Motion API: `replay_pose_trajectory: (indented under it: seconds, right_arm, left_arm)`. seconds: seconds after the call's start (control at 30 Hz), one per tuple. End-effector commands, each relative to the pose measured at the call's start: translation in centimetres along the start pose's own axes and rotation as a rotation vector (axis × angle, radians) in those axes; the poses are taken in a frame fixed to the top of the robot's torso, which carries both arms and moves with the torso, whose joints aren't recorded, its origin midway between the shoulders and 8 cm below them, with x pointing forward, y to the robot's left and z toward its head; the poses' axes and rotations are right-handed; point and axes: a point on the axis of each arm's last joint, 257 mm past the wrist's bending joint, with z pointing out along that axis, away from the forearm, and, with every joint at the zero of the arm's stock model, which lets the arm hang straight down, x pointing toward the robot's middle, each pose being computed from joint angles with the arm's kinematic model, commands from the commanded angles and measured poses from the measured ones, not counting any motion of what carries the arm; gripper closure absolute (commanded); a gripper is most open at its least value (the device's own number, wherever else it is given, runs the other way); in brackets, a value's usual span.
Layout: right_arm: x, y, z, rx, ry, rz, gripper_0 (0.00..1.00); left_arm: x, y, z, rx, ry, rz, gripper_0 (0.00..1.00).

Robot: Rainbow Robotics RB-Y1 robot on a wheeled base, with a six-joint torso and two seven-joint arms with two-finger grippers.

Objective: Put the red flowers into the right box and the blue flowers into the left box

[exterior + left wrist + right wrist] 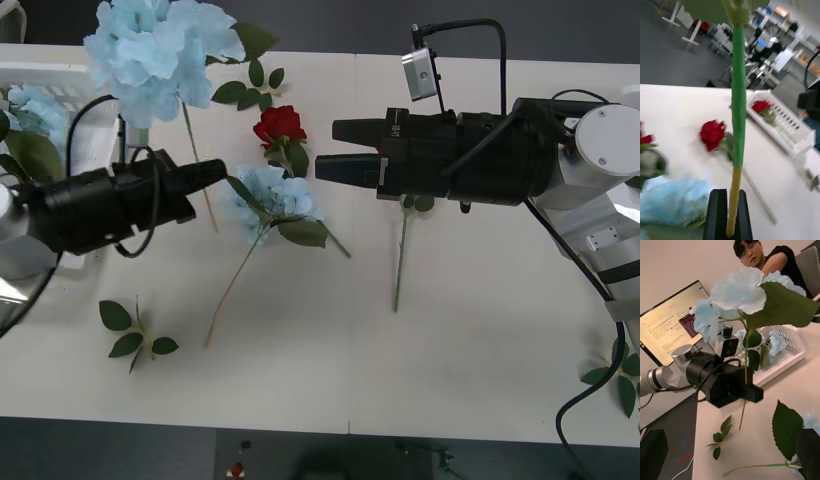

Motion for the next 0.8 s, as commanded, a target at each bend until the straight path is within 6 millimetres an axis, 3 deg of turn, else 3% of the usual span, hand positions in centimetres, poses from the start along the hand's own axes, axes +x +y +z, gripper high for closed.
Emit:
replay_pose_trajectory:
  seconds: [0.03, 0.17, 0.2, 0.37, 0.6, 0.63, 0.67, 0.7, 0.73, 0.77, 0.8]
  right_arm:
    - [0.6, -2.2, 0.1, 0.094, 0.088, -0.066, 0.00]
    - [1.7, -7.4, -1.3, 0.296, 0.212, -0.018, 0.00]
    - [2.0, -8.1, -1.5, 0.326, 0.228, 0.002, 0.00]
    - [3.5, -13.8, -4.2, 0.585, 0.320, 0.238, 0.00]
    - [6.7, -19.3, -9.1, 0.874, 0.413, 0.453, 0.00]
    - [7.3, -20.2, -10.1, 0.925, 0.430, 0.473, 0.00]
    - [7.5, -20.6, -10.4, 0.943, 0.436, 0.481, 0.00]
    - [8.2, -21.1, -10.9, 0.978, 0.450, 0.502, 0.00]
    - [8.6, -21.6, -11.4, 1.009, 0.465, 0.513, 0.00]
    - [9.1, -21.8, -11.5, 1.029, 0.479, 0.530, 0.00]
    - [9.5, -22.1, -11.8, 1.050, 0.488, 0.542, 0.00]
  left_arm:
    - [-3.6, 3.8, -4.9, -0.104, 0.097, -0.092, 1.00]
    - [-6.3, 7.9, -11.4, -0.268, 0.174, -0.176, 1.00]
    - [-6.5, 8.4, -12.3, -0.292, 0.184, -0.183, 1.00]
    - [-9.6, 12.0, -20.4, -0.508, 0.219, -0.224, 1.00]
    - [-11.4, 15.9, -28.8, -0.777, 0.263, -0.172, 0.99]
    - [-11.6, 16.8, -30.7, -0.837, 0.272, -0.156, 0.94]
    - [-11.6, 17.1, -31.1, -0.855, 0.277, -0.150, 0.89]
    - [-11.4, 17.7, -32.2, -0.894, 0.285, -0.138, 0.59]
    - [-11.5, 18.1, -33.1, -0.926, 0.282, -0.128, 0.15]
    - [-11.5, 18.4, -33.6, -0.943, 0.277, -0.121, 0.00]
    - [-11.5, 18.7, -33.9, -0.956, 0.276, -0.116, 0.00]
